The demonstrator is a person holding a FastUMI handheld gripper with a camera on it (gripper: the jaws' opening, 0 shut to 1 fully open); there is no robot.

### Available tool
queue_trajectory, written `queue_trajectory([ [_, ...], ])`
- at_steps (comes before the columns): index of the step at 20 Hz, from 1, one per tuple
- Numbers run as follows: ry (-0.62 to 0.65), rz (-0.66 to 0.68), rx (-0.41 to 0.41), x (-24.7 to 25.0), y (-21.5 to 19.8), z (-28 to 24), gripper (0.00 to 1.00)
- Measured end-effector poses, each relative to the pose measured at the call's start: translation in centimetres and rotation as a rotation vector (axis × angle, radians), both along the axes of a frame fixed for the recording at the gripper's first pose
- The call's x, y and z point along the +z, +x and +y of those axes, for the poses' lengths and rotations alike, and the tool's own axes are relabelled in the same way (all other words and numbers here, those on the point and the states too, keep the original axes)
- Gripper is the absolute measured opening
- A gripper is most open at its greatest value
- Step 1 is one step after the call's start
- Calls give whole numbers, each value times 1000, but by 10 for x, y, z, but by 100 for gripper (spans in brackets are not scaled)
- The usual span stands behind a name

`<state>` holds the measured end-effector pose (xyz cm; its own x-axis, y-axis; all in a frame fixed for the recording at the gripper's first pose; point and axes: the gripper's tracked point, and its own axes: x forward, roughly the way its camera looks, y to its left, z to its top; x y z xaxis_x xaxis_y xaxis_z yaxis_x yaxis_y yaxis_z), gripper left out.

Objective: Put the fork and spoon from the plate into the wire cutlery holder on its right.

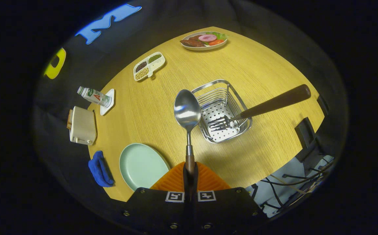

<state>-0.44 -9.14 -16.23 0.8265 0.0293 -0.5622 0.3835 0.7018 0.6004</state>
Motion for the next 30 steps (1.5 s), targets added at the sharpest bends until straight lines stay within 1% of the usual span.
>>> queue_trajectory([
  [3, 32, 1, -29, -4, -8, -6, 1],
  [6, 56, 11, -35, -10, -15, -9, 1],
  [11, 88, 10, -32, -9, -8, -9, 1],
  [17, 170, 17, -57, -8, -1, -12, 1],
  [20, 177, 13, -68, -5, 2, -15, 2],
  [21, 172, 1, -73, -1, 2, -18, 8],
  [23, 131, -11, -89, 5, 4, -23, 14],
  [24, 112, -7, -97, 7, 2, -27, 19],
  [25, 104, -13, -96, 8, 4, -28, 28],
  [26, 108, -19, -97, 10, 4, -28, 32],
  [30, 119, -23, -90, 10, 6, -24, 34],
])
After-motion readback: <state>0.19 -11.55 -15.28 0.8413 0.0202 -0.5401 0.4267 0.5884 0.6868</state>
